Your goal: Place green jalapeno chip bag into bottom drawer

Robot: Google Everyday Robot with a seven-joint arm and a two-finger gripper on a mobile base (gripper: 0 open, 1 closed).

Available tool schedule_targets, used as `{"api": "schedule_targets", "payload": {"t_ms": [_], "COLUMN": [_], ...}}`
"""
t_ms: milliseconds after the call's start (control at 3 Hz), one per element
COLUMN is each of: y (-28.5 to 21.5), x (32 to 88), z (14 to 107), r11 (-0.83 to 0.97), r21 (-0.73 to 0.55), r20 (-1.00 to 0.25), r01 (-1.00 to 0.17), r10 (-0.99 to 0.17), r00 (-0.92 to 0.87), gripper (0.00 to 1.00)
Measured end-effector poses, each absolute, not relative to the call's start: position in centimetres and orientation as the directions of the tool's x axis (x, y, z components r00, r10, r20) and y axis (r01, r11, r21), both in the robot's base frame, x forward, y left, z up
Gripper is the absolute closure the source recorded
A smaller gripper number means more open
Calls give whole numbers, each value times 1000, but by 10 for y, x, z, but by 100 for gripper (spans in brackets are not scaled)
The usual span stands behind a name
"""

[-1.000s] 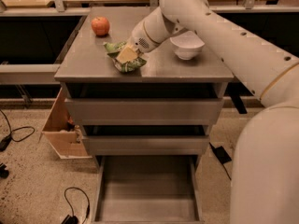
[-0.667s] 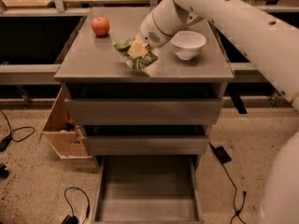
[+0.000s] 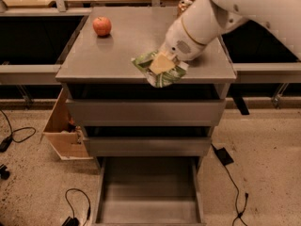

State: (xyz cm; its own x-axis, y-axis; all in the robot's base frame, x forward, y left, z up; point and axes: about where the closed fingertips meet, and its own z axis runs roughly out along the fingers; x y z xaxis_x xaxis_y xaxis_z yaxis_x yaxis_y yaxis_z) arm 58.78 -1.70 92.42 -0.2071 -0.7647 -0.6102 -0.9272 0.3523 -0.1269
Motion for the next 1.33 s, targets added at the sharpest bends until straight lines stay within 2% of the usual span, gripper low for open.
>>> {"api": "schedule_targets", "payload": {"t_ms": [1000, 1333], "y": [-120, -132], "x": [488, 482], "z": [781, 772], "r11": [582, 606], "r21": [71, 76], "r20": [-733, -733], "r01": [-810, -792], "r10": [-521, -505], "r00": [-438, -456], "gripper": [100, 100]}}
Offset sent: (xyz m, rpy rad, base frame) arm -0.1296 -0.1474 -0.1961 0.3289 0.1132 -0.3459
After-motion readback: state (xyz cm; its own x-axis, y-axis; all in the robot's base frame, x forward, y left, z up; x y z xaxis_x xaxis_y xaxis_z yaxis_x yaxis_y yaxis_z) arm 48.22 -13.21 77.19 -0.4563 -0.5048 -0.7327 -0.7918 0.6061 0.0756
